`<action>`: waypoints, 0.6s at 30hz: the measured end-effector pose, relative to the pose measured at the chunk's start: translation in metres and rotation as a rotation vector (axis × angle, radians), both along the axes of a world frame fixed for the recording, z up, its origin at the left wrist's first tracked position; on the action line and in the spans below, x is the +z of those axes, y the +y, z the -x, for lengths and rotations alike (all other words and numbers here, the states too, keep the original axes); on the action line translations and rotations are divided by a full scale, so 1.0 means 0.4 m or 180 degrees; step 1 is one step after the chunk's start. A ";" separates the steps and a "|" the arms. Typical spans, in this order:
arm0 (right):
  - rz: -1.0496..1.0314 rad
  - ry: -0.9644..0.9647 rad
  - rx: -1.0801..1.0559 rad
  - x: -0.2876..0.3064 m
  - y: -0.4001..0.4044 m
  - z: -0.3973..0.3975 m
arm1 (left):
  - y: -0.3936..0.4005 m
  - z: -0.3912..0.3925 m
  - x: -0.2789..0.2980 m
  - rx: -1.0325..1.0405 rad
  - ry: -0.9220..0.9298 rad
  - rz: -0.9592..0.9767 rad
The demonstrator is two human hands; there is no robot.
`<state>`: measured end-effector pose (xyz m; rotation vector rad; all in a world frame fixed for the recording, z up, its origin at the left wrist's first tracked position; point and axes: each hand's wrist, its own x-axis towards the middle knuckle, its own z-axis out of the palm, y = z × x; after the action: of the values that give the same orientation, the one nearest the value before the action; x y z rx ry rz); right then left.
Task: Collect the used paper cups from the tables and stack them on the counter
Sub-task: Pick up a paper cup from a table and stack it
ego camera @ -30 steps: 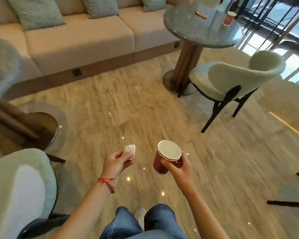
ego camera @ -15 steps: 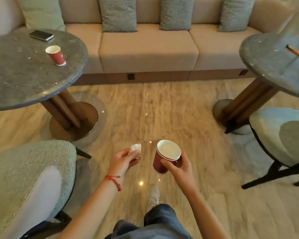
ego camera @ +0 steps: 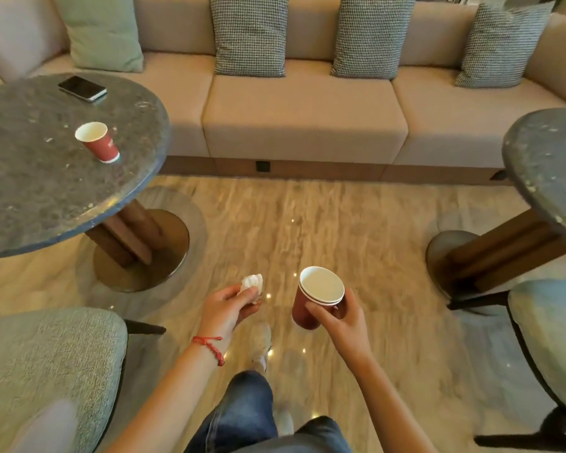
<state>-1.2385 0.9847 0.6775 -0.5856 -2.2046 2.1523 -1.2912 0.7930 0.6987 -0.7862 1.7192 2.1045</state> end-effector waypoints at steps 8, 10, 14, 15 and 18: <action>-0.0048 0.0027 0.0016 -0.015 0.017 0.402 | 0.006 0.384 -0.032 0.0177 0.0051 -0.0165; -0.0020 0.0033 0.0074 -0.003 0.012 0.507 | -0.003 0.479 -0.026 0.0256 0.0060 -0.0123; -0.0053 0.0105 0.0156 0.017 -0.005 0.685 | -0.027 0.645 -0.011 0.0252 0.0090 -0.0109; -0.0035 0.0107 0.0191 0.023 -0.007 0.723 | -0.032 0.680 -0.006 0.0265 0.0080 -0.0089; -0.0042 0.0083 0.0289 0.030 -0.019 0.814 | -0.048 0.762 0.002 0.0406 0.0076 -0.0084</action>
<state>-1.5640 0.9770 0.6893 -0.4628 -2.2726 2.1722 -1.5961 0.7736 0.6994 -0.8883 1.6911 2.2236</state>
